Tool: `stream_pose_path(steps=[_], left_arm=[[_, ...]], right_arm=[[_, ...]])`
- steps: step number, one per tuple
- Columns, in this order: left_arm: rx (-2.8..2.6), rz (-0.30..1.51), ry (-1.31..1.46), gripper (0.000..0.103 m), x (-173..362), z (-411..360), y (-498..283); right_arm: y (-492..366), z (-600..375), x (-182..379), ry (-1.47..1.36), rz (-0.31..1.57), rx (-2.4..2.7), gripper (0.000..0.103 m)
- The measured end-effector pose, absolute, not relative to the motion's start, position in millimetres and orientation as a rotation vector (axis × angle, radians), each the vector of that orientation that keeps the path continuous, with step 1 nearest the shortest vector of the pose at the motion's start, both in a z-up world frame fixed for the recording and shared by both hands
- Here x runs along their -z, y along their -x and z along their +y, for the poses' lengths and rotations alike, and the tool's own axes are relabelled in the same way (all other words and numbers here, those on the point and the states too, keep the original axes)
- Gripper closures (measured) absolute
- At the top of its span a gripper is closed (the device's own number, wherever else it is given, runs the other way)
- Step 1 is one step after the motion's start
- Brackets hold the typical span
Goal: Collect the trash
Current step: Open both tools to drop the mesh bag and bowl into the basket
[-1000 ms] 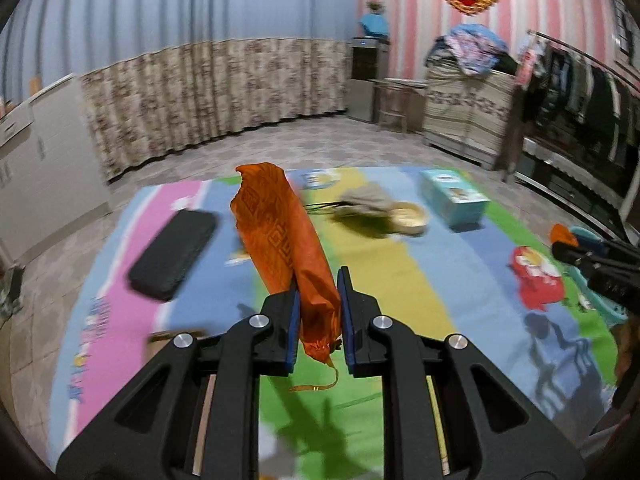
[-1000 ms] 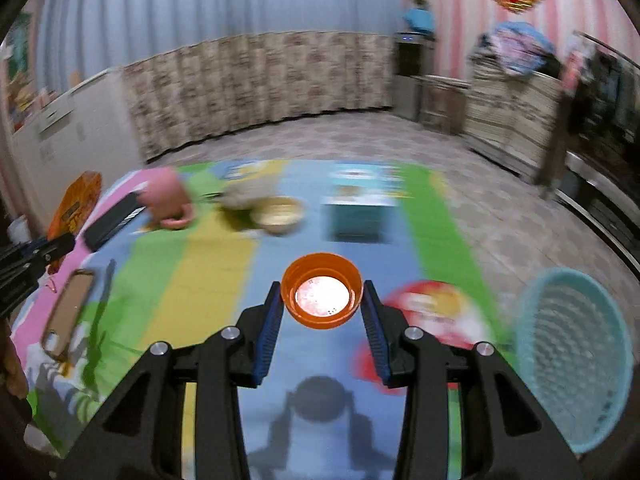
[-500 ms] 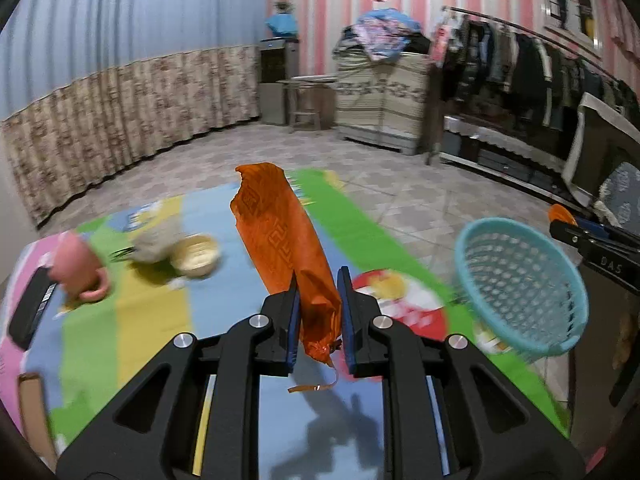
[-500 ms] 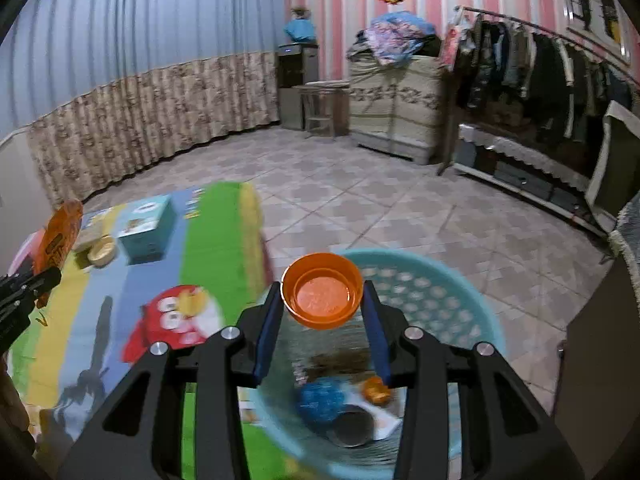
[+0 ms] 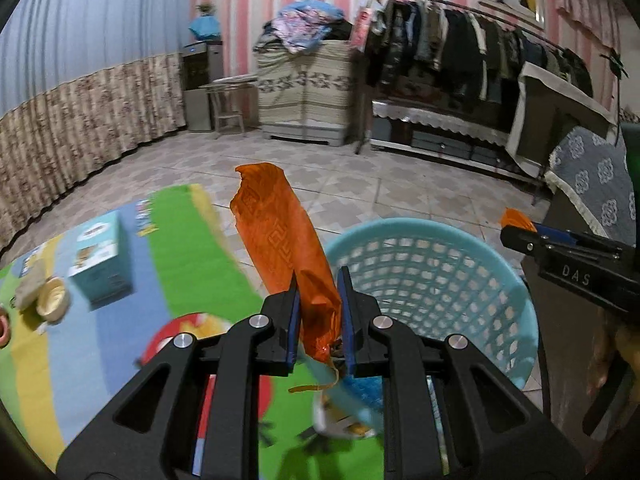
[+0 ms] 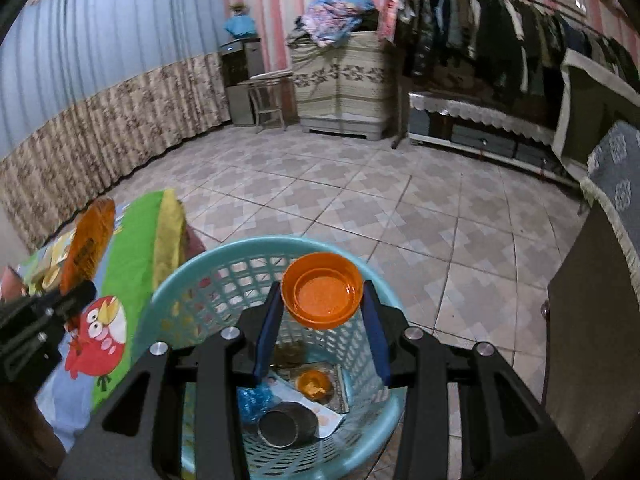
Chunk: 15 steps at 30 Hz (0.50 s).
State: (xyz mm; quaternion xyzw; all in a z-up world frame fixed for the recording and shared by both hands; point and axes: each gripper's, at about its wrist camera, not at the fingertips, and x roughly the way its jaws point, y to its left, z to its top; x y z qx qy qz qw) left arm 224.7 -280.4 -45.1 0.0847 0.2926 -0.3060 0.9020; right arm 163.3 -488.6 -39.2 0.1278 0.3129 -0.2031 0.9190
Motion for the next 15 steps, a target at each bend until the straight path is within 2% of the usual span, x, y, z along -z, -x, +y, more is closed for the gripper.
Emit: stream_pose_path(steps=[7,8,10,12,15], left_arm=[[0.691,0.606,-0.201,0.086,49.4,-326.0,-223.1],[0.692,0.608,-0.204,0.083,49.6,-328.9,-223.3],[0.687,0.609,-0.205,0.071,49.5,-332.0,-223.0],[0.665,0.594,-0.206,0.052,47.9,-328.3,-220.9],[0.632,0.579,-0.2,0.035,44.9,-317.9,-222.5]], right_arm=[[-157.4,-517.6,54.1,-0.326,0.646,0.439,0.063],[-156.3,-519.8,54.8,-0.338,0.643,0.44,0.063],[-155.4,-522.7,56.4,-0.344,0.642,0.44,0.063],[-156.5,-524.0,58.1,-0.338,0.648,0.438,0.063],[-156.4,-523.2,61.6,-0.332,0.656,0.437,0.063]])
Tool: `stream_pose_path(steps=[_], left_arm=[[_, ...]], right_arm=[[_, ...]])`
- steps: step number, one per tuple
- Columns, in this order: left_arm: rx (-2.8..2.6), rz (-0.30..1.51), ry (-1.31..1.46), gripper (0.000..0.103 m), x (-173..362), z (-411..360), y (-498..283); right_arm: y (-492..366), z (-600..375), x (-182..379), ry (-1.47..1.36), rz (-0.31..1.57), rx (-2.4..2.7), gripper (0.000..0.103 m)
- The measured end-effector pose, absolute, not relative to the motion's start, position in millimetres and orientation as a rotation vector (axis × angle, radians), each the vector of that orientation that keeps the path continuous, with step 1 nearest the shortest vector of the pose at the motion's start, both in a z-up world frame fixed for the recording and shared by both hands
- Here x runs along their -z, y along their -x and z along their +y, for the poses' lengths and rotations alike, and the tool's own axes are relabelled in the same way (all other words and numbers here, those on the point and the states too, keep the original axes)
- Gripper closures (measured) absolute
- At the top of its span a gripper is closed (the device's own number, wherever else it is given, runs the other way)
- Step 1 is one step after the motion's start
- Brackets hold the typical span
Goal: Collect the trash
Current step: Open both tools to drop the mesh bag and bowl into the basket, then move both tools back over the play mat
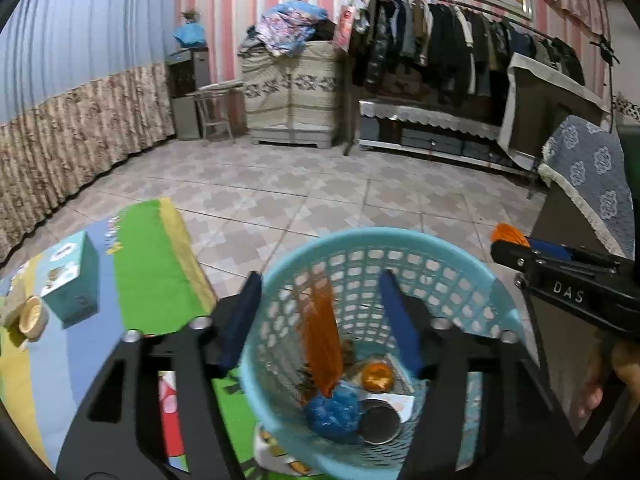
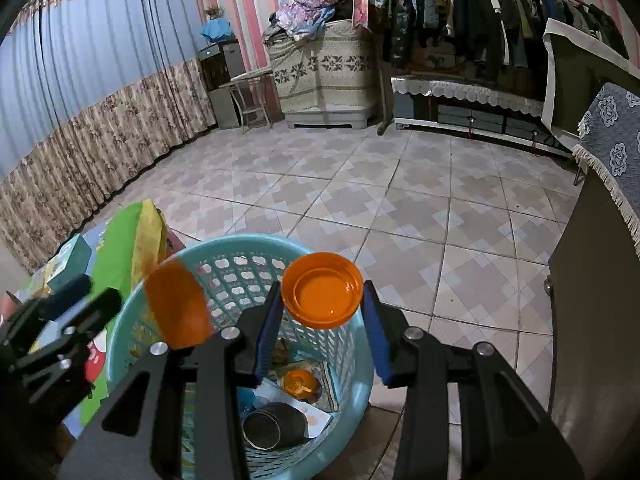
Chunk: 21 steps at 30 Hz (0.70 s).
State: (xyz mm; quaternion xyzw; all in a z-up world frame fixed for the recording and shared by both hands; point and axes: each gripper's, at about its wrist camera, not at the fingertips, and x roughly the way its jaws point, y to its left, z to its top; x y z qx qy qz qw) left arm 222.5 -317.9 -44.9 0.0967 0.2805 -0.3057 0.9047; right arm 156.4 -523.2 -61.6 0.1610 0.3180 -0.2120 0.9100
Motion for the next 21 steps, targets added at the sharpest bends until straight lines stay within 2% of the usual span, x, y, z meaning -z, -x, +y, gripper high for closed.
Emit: stream_pose_path(steps=[6,14,17,21], left_arm=[[0.551,0.595,-0.156,0.022,41.1,-283.8,-234.4],[0.452,0.581,-0.126,0.011,35.6,-235.6,-238.1],[0.42,0.565,-0.119,0.008,32.1,-214.8,-236.4],[0.387,0.555,-0.097,0.006,28.8,-187.2,-236.9]], right_arm=[[-165.9,-506.0,62.5,-0.287,0.674,0.42,0.063],[-181.1,-478.1,65.4,-0.241,0.691,0.383,0.061],[-181.5,-471.4,65.4,-0.235,0.677,0.388,0.039],[-179.9,-466.9,63.1,-0.229,0.662,0.408,0.025]])
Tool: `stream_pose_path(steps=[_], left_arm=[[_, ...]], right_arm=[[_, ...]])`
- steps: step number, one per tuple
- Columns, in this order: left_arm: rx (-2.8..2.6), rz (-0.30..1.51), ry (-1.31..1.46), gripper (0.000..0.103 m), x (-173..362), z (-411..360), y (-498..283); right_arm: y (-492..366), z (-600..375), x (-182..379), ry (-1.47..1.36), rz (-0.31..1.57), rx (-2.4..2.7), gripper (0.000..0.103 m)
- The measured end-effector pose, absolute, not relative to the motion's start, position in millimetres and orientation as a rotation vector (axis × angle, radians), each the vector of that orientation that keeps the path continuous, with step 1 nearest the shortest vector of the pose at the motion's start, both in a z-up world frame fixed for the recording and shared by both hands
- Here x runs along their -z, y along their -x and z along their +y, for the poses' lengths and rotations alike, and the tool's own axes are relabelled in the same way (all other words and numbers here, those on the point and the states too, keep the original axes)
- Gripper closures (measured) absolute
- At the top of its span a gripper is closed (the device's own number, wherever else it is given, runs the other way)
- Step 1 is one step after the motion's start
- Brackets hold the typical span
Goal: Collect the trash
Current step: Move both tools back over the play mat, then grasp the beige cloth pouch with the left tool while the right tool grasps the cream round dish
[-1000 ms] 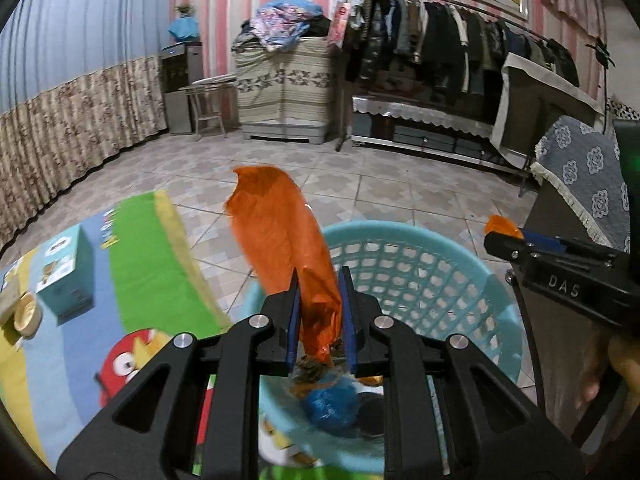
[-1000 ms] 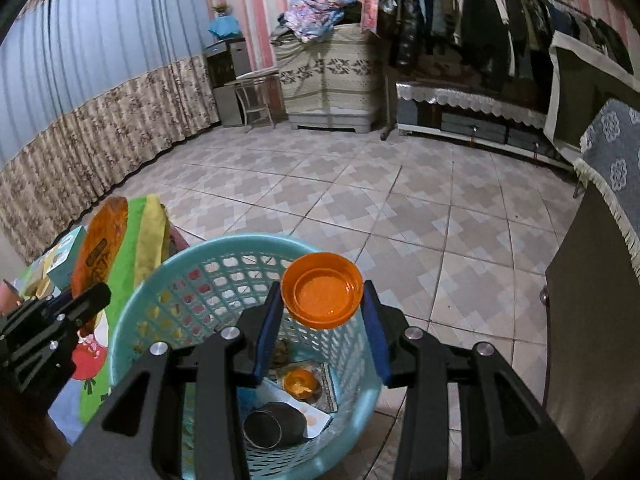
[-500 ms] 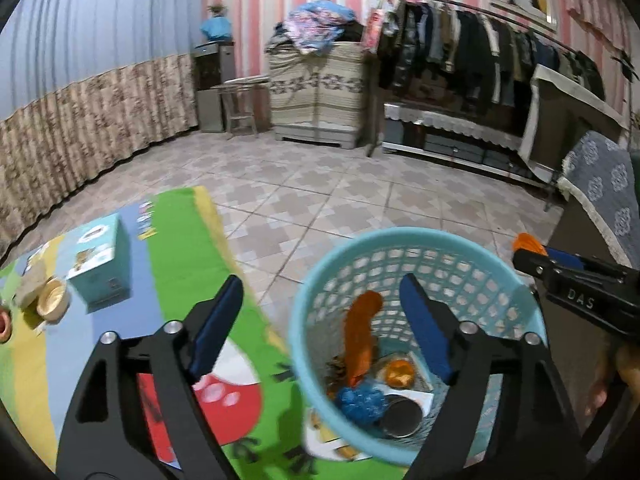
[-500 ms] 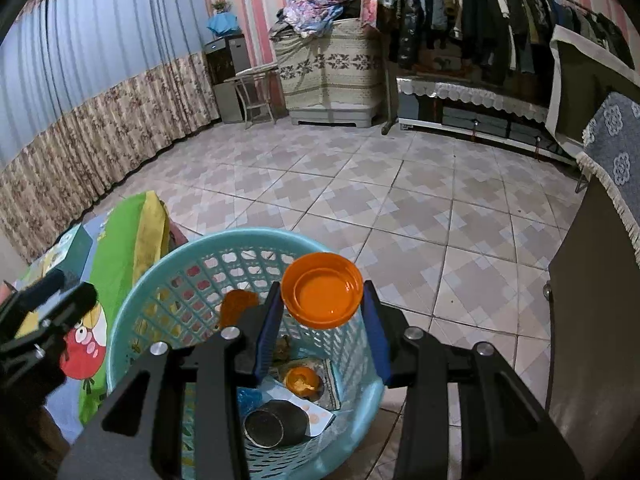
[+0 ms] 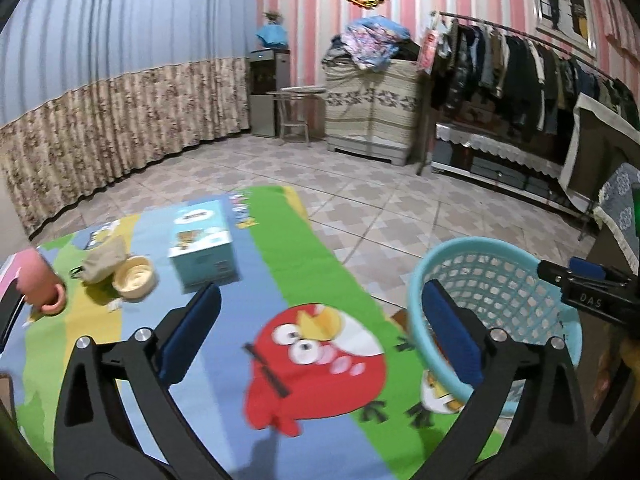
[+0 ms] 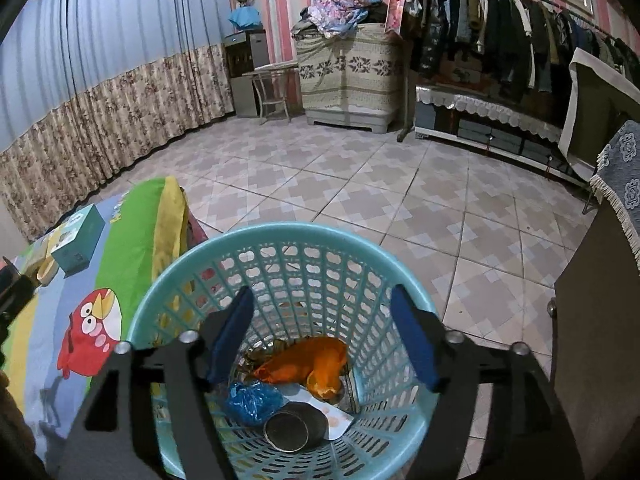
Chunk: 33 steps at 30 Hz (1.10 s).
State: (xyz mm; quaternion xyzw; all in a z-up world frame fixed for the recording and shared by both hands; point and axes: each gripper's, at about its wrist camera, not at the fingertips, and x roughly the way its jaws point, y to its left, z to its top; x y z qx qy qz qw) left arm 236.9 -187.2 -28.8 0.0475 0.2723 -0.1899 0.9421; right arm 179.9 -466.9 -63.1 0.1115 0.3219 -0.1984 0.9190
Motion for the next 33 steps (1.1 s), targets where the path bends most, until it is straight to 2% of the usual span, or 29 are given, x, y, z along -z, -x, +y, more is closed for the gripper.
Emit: stream_pose_path(steps=[1,3,16,25,29,31,33], left_arm=[[0.377,0.557,-0.092,0.006,27.7,-178.9,-238.9],[0.356,0.562,-0.086,0.006,28.3,-164.7,-241.7],[0.12,0.589,-0.095,0.006,35.7,-32.1,-297.7],[0.081,0.679,-0.058,0.006,65.7,8.9,-375.8],[0.093,0.712,-0.067,0.012,78.5,8.0,-406.3],[0.1,0.734,-0.078,0.021,85.7,6.7,-416.7],[0.118,0.772,-0.076,0.042,93.3,5.6,-424.1]], right_arm=[[-179.8,-465.8,63.1,-0.23,0.662,0.415,0.023],[-182.2,-464.2,63.2,-0.218,0.667,0.435,0.012],[-209.8,-389.5,56.9,-0.186,0.672,0.341,0.009],[-239.6,-334.7,63.1,-0.086,0.725,0.276,0.009],[-246.1,-334.7,72.9,-0.093,0.769,0.275,0.009],[-248.7,-340.6,75.8,-0.105,0.778,0.274,0.009],[-249.6,-342.6,77.5,-0.116,0.781,0.275,0.009]])
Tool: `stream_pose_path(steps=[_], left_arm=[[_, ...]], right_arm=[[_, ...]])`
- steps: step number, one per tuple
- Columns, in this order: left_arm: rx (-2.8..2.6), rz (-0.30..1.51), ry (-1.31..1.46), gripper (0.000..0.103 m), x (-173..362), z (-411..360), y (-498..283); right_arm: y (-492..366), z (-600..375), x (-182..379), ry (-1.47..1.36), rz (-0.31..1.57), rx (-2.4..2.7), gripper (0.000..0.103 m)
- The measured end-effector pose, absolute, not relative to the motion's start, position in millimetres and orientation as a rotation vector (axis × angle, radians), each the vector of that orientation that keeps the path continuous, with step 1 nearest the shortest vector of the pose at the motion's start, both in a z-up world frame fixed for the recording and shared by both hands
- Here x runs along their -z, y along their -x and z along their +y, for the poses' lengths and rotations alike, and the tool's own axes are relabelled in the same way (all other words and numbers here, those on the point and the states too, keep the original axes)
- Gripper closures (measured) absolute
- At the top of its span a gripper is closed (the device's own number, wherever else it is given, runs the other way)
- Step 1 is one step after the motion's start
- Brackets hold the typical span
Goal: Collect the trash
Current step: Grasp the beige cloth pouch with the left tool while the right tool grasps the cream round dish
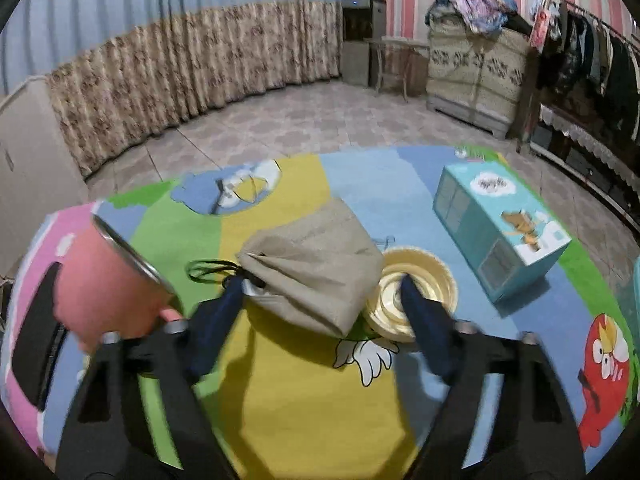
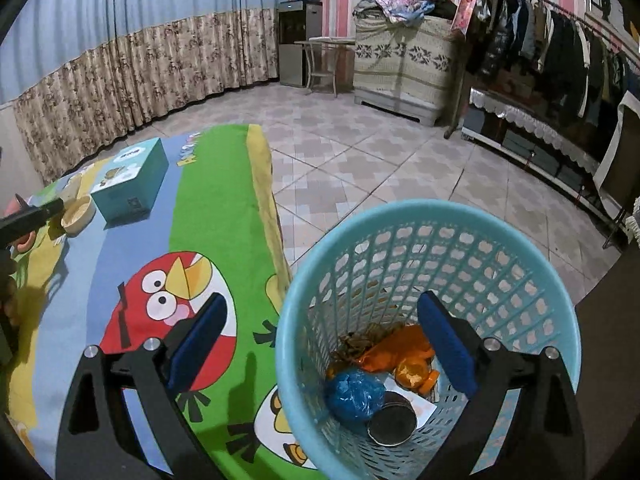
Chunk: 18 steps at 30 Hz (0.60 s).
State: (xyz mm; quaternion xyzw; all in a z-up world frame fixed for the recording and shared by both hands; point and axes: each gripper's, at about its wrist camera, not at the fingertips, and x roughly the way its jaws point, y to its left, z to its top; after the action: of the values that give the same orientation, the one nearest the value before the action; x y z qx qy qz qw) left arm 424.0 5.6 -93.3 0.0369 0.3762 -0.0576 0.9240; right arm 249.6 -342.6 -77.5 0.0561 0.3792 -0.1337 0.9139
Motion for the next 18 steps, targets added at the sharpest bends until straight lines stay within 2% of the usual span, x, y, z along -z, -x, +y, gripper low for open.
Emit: stream_pose_path(steps=[2,4,6,7,9,18], left_arm=[[0.144,0.793,-0.059,0.055,96.6,8.5,-427.2],[0.15,0.778,-0.046,0.062,94.3,13.0,-423.3],[0.157,0.767,-0.051,0.08,93.2,16.9,-419.6],[0.156,0.762,-0.053,0.082,92.9,16.0,-418.0],[0.156,0.755,-0.049,0.094,91.5,19.7,-414.0],[0.166,0.681,0.002,0.1,62.6,54.6,-391.8]], right_arm=[[-250.6,-341.6,78.9,-0.121,0.784,0.269,0.009],[-252.0,-337.6,79.1,-0.107,0.785,0.265,0.009],[-253.6,-329.8,78.4,-0.1,0.786,0.248,0.009],[-254.7,-324.9,77.1,-0.102,0.788,0.232,0.009],[-258.1,-309.7,72.3,-0.108,0.779,0.194,0.009],[-308.8,-218.6,59.7,-0.087,0.773,0.032,0.009]])
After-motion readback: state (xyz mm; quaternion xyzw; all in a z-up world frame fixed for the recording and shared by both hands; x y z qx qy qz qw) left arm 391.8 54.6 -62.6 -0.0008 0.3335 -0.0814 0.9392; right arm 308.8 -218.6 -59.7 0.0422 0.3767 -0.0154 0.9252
